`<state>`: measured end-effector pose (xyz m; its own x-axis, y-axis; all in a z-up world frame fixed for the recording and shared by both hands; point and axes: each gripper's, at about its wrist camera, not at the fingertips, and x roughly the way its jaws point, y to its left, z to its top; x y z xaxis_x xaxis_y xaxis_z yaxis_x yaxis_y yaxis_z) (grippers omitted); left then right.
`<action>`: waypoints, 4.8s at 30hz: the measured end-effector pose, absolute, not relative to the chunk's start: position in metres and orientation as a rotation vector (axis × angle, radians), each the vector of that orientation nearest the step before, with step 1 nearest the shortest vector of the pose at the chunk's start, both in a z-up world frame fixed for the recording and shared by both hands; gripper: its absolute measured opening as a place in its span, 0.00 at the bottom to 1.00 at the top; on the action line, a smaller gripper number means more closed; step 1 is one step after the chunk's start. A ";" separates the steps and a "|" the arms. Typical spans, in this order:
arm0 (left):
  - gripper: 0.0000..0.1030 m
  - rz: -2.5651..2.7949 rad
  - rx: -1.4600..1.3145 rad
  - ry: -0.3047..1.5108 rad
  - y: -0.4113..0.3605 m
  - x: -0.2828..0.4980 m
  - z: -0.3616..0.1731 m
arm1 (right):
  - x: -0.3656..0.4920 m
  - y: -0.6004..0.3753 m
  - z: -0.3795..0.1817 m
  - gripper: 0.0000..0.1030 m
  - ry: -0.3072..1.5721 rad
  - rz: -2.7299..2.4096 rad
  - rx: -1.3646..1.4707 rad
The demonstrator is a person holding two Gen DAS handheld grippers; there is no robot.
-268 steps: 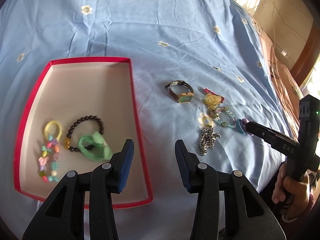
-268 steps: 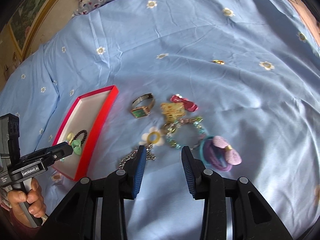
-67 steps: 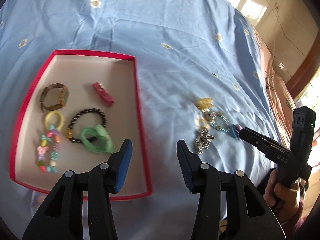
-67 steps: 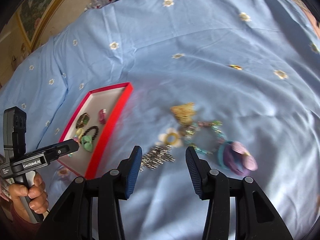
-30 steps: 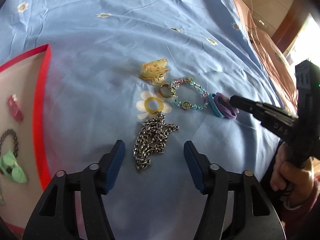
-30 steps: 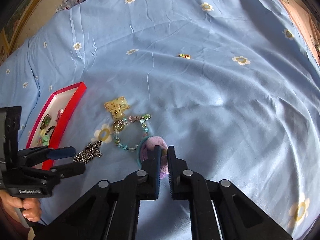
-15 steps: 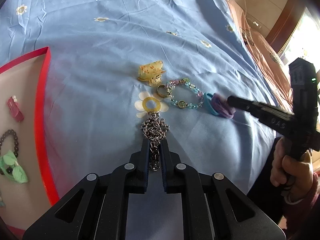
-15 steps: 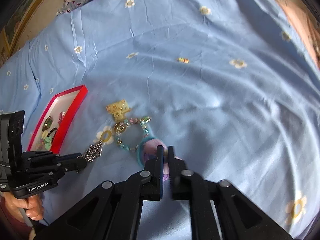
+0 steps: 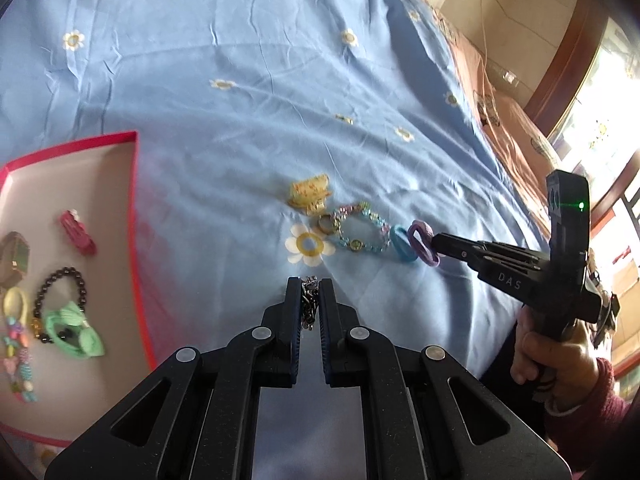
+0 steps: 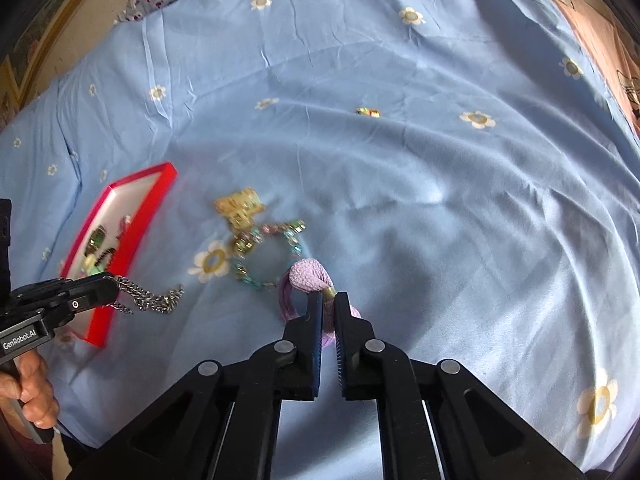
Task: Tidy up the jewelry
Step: 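Grasp the silver chain with the left tool while the right tool grasps the lilac bow hair tie, then carry the silver chain and lilac bow into the red box and open both tools, then move both open tools back over the remaining jewelry, then grasp the yellow butterfly clip with the left tool while the right tool grasps the beaded bracelet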
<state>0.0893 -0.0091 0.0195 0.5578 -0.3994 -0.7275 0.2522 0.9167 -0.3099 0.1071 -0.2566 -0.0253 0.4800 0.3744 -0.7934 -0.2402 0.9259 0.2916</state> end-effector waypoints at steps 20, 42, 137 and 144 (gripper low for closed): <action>0.07 -0.221 -0.280 0.779 0.084 0.050 0.058 | 0.095 -0.149 0.014 0.05 0.958 0.661 0.155; 0.07 -0.042 -0.402 0.805 0.182 0.028 0.025 | 0.085 -0.022 0.009 0.05 1.017 0.906 0.072; 0.47 -0.268 -0.142 0.964 0.010 0.126 0.014 | 0.139 -0.229 -0.017 0.33 1.020 0.497 0.171; 0.50 -0.345 -0.077 0.995 -0.020 0.164 0.006 | 0.162 -0.220 -0.036 0.33 1.074 0.505 0.104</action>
<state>0.1639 -0.0202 0.0060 0.4955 -0.3191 -0.8079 0.2494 0.9432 -0.2196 0.1617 -0.2204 -0.0356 0.3749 0.4428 -0.8145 -0.3441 0.8822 0.3213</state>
